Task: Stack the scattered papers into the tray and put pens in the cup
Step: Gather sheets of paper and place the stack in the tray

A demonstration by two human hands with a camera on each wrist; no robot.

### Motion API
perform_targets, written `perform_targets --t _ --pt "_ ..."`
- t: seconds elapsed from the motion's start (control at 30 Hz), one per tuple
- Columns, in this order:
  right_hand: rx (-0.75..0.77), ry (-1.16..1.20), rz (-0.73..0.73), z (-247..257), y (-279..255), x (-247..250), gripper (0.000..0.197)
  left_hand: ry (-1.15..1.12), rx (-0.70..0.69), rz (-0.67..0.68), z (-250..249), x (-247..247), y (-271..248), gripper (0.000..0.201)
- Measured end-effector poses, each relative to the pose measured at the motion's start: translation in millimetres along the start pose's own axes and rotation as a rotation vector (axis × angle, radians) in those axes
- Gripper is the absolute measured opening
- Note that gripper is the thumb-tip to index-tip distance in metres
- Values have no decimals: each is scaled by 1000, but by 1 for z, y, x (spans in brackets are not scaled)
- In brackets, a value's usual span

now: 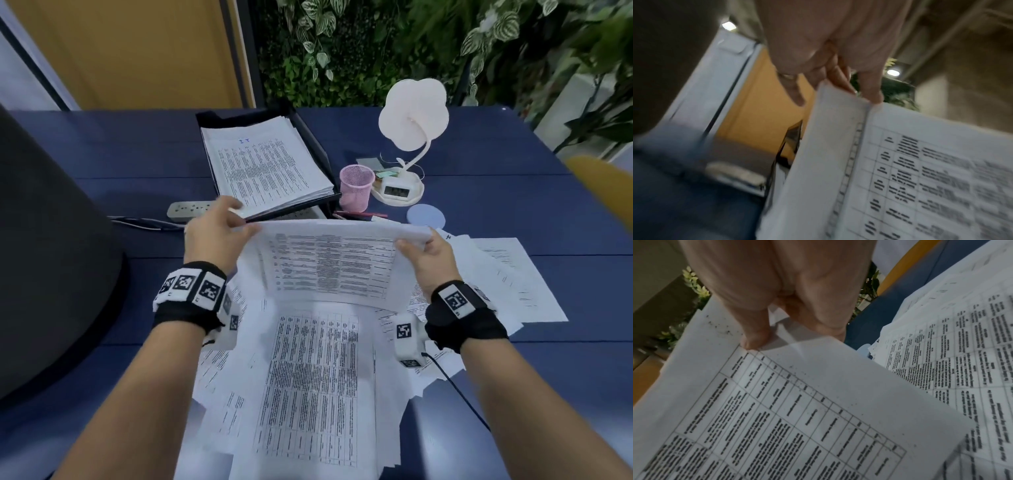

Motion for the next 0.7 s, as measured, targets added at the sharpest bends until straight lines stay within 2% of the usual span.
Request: perform_targets --t 0.1,0.2,0.37,0.47,0.57,0.7 --pt "-21 81 -42 -2 1 9 24 -486 160 -25 24 1 -5 48" --pt "-31 139 -30 0 1 7 19 -701 258 106 35 -19 -14 45" --pt "19 193 -7 15 0 3 23 -780 275 109 44 -28 -18 30" --pt "-15 118 6 4 -4 0 25 -681 352 176 56 -40 -27 26" --pt "-45 -13 14 -12 -6 -4 25 -582 380 266 62 -53 -39 30" --pt "1 -111 -42 -6 -1 -1 20 -574 372 165 58 -47 -39 28"
Point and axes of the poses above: each hand's wrist, its own y-axis towards the middle knuckle, its own x-axis out of the back of the hand, z = x × y, the point moved 7 cm from there along y, towards the middle knuckle, and after that the axes turned 1 degree about -y, right-handed, at the moved point
